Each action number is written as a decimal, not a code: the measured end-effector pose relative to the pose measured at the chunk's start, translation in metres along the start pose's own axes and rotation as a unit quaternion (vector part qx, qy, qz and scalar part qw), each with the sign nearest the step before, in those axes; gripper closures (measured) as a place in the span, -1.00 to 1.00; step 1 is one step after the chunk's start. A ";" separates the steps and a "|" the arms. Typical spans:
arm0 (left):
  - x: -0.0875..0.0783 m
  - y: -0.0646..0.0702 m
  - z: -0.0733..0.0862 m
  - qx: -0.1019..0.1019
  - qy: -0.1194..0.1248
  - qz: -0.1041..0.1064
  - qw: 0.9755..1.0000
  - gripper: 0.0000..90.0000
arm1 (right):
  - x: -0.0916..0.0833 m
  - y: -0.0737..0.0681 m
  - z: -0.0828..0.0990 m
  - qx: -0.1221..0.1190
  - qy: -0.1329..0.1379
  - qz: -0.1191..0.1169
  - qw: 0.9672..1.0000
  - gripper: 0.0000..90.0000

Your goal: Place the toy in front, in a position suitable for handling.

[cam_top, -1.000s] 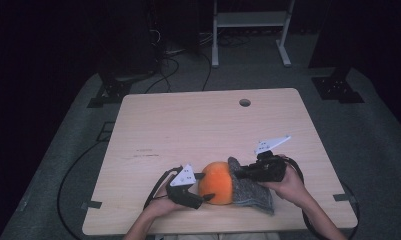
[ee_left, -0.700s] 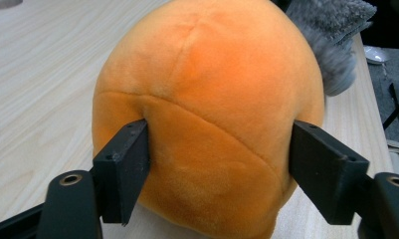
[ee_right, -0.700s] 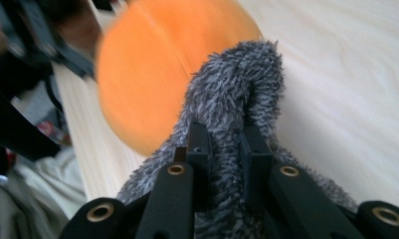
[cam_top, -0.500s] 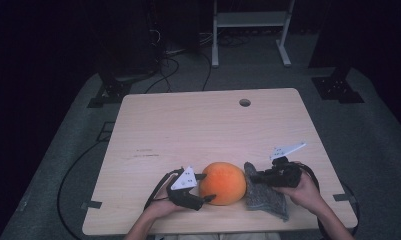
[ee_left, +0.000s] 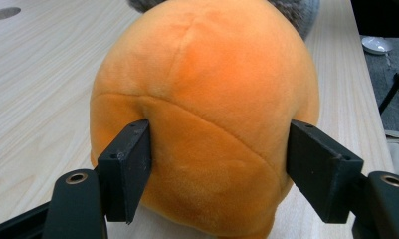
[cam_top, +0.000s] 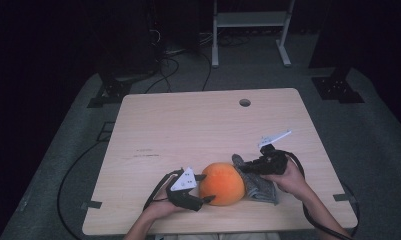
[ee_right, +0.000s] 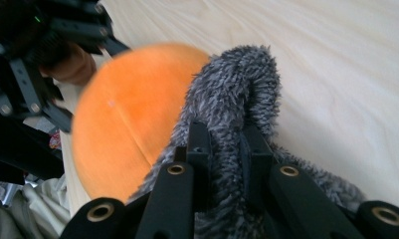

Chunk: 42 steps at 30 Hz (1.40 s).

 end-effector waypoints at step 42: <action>0.016 -0.013 -0.035 -0.022 -0.022 -0.012 0.999 -0.33 | -0.047 -0.036 0.006 -0.092 0.045 0.075 0.992 0.73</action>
Point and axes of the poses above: each handheld gripper's, and its own axes: x roughly forward along the jaws, z roughly out of its underside, y roughly to its right, the point moved 10 cm from there along x, roughly forward along the jaws, and after that the axes turned 15 degrees about z, right-handed, at the moved point
